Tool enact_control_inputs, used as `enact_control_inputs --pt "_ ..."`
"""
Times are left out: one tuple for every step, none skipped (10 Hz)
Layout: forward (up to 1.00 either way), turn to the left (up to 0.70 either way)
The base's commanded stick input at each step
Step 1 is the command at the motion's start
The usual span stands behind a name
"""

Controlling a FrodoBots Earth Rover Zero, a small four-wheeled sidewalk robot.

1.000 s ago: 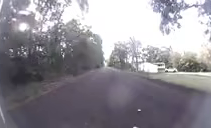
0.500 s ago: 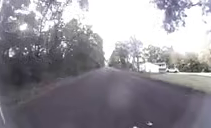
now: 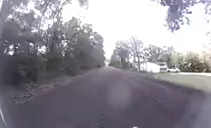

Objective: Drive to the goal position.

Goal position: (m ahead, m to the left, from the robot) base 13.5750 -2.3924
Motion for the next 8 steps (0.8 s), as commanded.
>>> enact_control_inputs --pt "0.70 0.00" --pt "0.70 0.00" --pt "0.70 0.00" --pt "0.70 0.00" --pt "0.70 0.00" --pt "0.70 0.00" --pt "0.70 0.00" --pt "0.70 0.00"
